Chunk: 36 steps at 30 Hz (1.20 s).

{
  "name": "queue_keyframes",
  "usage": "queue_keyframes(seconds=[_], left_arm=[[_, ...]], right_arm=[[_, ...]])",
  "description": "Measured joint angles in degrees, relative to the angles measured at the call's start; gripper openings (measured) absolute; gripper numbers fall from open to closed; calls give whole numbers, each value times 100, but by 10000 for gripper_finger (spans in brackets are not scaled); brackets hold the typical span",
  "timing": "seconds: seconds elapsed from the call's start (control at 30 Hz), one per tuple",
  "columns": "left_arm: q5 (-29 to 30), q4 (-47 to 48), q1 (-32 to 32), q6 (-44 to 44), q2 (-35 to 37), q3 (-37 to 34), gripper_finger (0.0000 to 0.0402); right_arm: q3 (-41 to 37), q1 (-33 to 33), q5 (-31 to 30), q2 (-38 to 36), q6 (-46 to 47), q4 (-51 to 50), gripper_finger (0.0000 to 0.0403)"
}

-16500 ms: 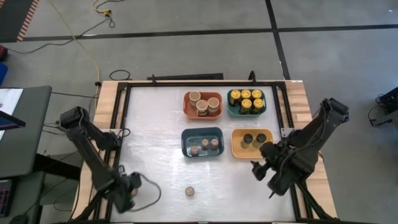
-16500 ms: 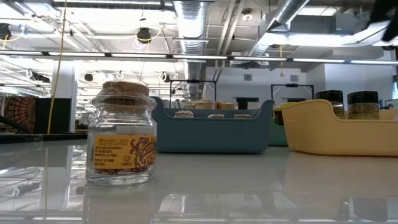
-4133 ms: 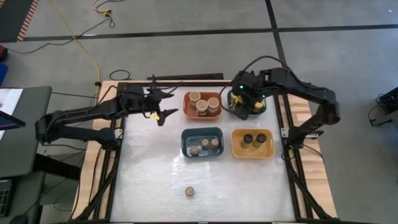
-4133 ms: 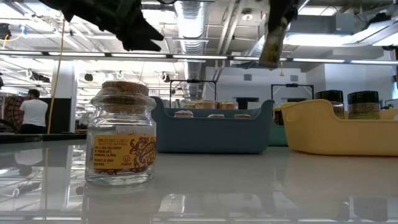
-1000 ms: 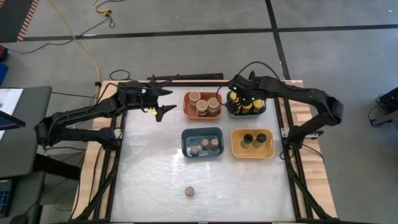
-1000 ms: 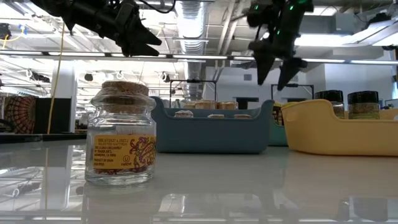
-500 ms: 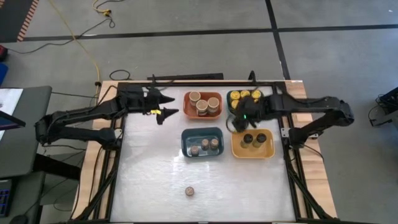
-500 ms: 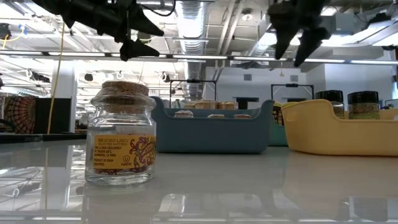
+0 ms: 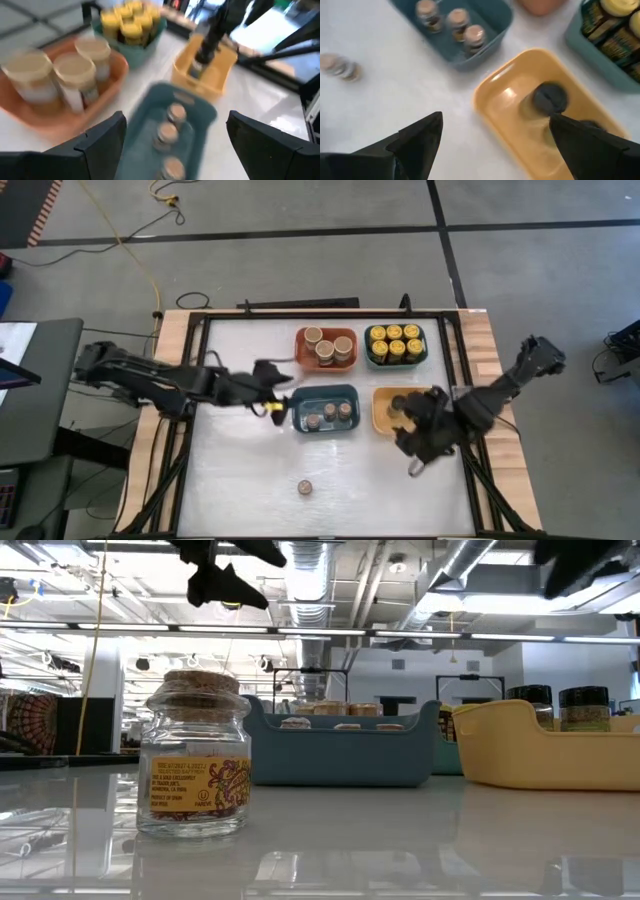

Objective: Sort spices by type
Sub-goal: Put the brown spice bottle into the blue bin

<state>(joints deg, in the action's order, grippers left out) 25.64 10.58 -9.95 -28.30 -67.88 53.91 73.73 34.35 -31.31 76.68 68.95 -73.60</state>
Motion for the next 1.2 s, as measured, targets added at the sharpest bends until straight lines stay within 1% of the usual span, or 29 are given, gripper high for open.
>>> queue_keyframes(seconds=[0.13,0.27,0.37,0.47,0.57,0.63,0.73,0.8,0.93,1.2], left_arm=[[268,1128,-486,-1043,-855,838,332],[399,2313,-843,-1976,-1820,1901,332],[409,2943,-1041,-2632,-2516,2692,332],[397,3600,-1198,-3494,-3122,3400,332],[272,4016,-1357,-4257,-3571,3867,332],[40,4092,-1453,-4576,-3760,4019,332],[-282,4103,-1615,-5138,-3974,4034,332],[-425,4116,-1744,-5592,-4120,4034,332],[-708,4111,-1974,-6152,-4358,4034,332],[-1175,3942,-2094,-6504,-4819,4034,332]], right_arm=[[0,797,-248,79,737,-135,392],[0,1288,-334,194,1223,-313,392],[0,1486,-366,295,1519,-476,392],[0,1638,-373,410,1763,-609,392],[0,1728,-373,530,1868,-612,392],[0,1789,-373,605,1958,-618,392],[0,1841,-369,706,2071,-615,392],[0,1895,-364,744,2121,-602,392],[0,1982,-338,803,2138,-561,392],[0,2002,-327,803,2225,-529,392]])
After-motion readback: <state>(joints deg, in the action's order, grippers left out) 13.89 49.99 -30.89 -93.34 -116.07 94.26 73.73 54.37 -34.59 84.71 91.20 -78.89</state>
